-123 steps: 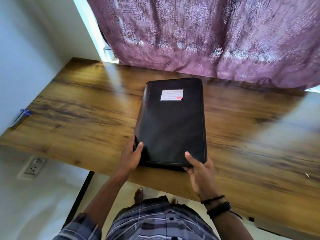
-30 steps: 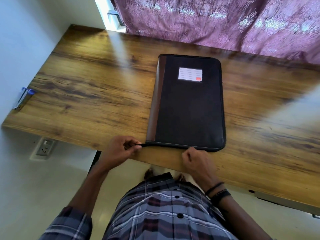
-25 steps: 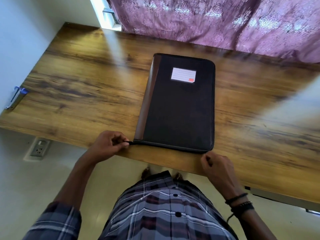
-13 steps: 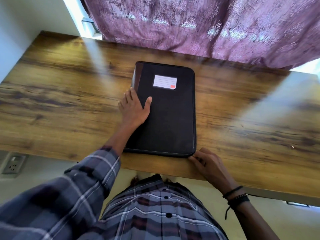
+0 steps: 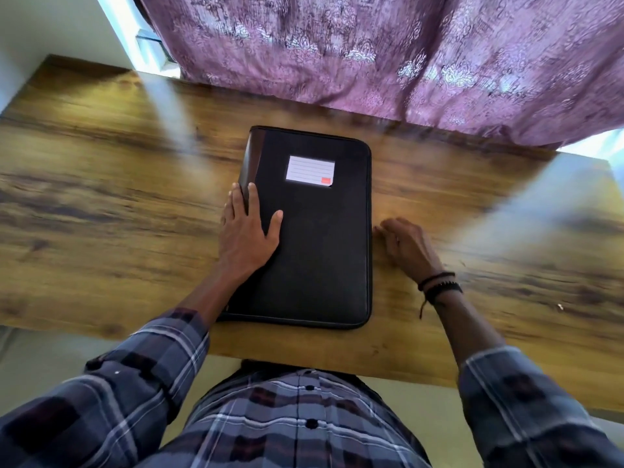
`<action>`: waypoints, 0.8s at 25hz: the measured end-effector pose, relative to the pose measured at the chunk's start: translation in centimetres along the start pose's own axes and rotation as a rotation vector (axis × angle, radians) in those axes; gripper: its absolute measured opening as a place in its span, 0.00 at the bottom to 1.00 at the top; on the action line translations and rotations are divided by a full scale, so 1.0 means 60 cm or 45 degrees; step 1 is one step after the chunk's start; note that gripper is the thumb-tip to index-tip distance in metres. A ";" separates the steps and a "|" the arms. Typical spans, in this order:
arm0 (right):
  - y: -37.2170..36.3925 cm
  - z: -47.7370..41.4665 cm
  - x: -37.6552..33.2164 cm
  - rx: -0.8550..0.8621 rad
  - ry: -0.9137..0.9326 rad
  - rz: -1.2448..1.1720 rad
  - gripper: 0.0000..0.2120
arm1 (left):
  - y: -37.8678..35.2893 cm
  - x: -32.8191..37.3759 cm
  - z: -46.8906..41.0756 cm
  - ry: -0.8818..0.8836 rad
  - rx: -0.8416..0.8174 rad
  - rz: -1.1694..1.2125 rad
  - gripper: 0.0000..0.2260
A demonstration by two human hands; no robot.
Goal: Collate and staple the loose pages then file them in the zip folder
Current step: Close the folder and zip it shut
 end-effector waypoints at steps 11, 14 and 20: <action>0.003 -0.343 0.027 0.082 -0.142 -0.061 0.10 | -0.002 0.002 -0.005 0.127 -0.005 0.056 0.34; -0.006 -0.351 0.045 0.118 -0.146 -0.100 0.08 | 0.014 0.018 -0.053 0.071 0.140 -0.082 0.29; -0.038 -0.337 0.054 0.263 -0.352 -0.230 0.11 | -0.003 0.185 -0.294 -0.404 -0.039 0.116 0.18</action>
Point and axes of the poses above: each hand's wrist, its own z-axis away from the middle knuckle, its own y-axis out of the back of the hand, x = y × z, the point moved 1 cm from there along -z, towards the middle knuckle, and after that the axes turned 2 degrees about z, right-handed, at the moved point
